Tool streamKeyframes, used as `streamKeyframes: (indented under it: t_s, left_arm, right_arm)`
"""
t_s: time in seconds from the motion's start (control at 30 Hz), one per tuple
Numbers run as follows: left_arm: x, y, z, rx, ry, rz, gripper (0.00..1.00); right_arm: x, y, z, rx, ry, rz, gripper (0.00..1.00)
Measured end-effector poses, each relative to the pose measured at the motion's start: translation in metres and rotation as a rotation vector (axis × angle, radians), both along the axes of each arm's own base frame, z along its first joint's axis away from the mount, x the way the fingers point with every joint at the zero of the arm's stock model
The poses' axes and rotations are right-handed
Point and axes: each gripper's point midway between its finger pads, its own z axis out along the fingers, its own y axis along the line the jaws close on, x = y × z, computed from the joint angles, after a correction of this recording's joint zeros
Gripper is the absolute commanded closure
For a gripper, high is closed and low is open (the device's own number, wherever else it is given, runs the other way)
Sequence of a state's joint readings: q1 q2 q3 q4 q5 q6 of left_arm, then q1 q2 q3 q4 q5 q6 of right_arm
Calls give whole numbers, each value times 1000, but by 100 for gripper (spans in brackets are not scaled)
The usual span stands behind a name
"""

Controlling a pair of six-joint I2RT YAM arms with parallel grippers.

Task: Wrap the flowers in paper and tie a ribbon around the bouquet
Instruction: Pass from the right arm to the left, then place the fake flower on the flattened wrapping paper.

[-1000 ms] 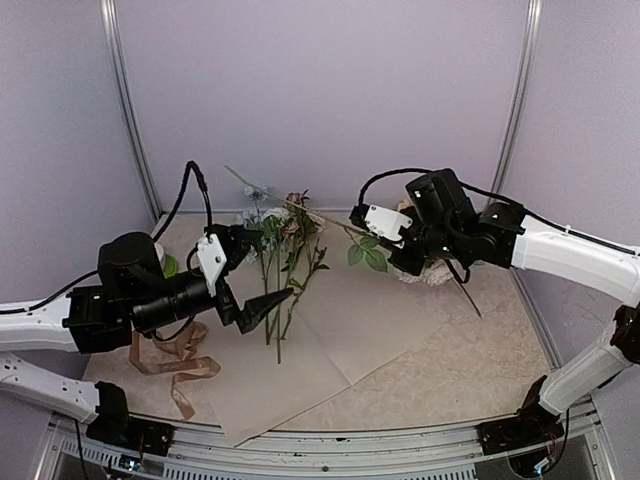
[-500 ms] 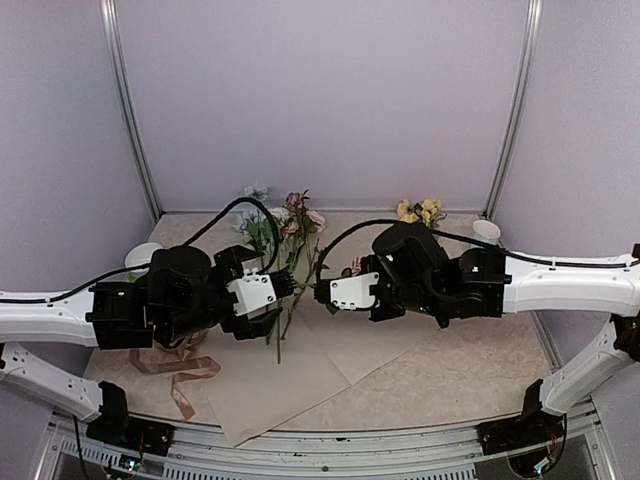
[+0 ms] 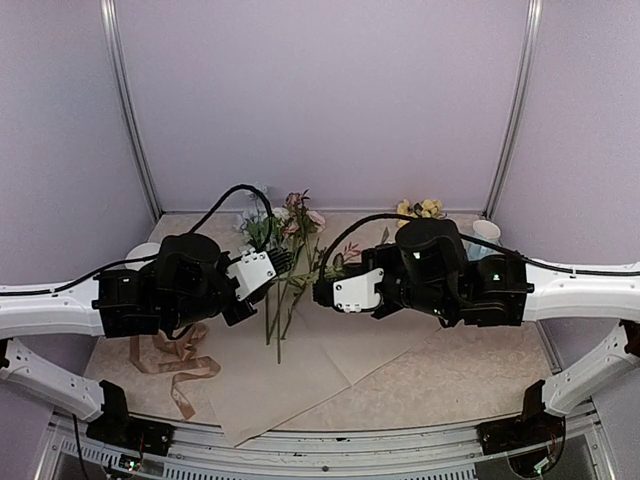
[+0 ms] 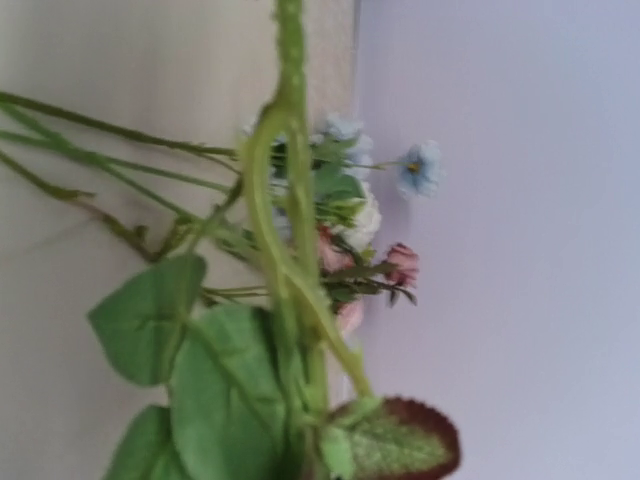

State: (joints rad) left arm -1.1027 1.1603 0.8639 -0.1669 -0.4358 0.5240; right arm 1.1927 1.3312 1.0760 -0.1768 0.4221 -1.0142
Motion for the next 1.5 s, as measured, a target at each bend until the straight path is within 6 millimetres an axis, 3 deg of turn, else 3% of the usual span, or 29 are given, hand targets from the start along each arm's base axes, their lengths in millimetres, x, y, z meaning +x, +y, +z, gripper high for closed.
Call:
streamKeyframes:
  t_s: [0.03, 0.1, 0.13, 0.33, 0.43, 0.6, 0.67, 0.73, 1.0, 1.03, 1.1, 1.17, 1.27, 1.4, 1.5]
  left_arm:
    - [0, -1, 3, -25, 19, 3, 100]
    - [5, -1, 7, -86, 69, 10, 100]
    - [11, 0, 9, -127, 103, 19, 100]
    - [52, 12, 2, -372, 323, 138, 100]
    - [73, 25, -16, -530, 459, 240, 100]
    - [107, 72, -53, -877, 642, 465, 100]
    - [114, 82, -72, -971, 695, 546, 100]
    - [122, 80, -90, -1026, 756, 600, 100]
    - [141, 65, -151, -1160, 955, 769, 100]
    - [142, 65, -158, -1173, 974, 789, 91]
    - [142, 63, -170, -1190, 1004, 815, 55]
    - [141, 58, -179, -1198, 1034, 823, 32]
    - [140, 44, -185, -1179, 1077, 807, 18]
    - [139, 26, -172, -1162, 1065, 760, 8]
    - [131, 27, -165, -1148, 1039, 772, 1]
  right_arm:
    - [1, 0, 2, 13, -12, -6, 77]
    - [5, -1, 9, 51, -33, -21, 17]
    - [7, -2, 14, 73, -44, -30, 2]
    - [19, -8, 43, 244, -49, -110, 0]
    - [23, -14, 57, 340, -12, -135, 0]
    - [31, -36, 89, 543, 61, -156, 0]
    - [35, -44, 97, 611, 83, -175, 0]
    - [41, -49, 95, 650, 110, -195, 0]
    - [56, -49, 56, 662, 253, -277, 0]
    - [57, -49, 54, 663, 262, -283, 0]
    - [59, -52, 52, 674, 279, -300, 0]
    - [65, -58, 50, 688, 294, -327, 0]
    - [75, -66, 42, 703, 324, -375, 0]
    - [93, -73, 23, 700, 398, -467, 0]
    - [117, -85, 4, 711, 489, -585, 0]
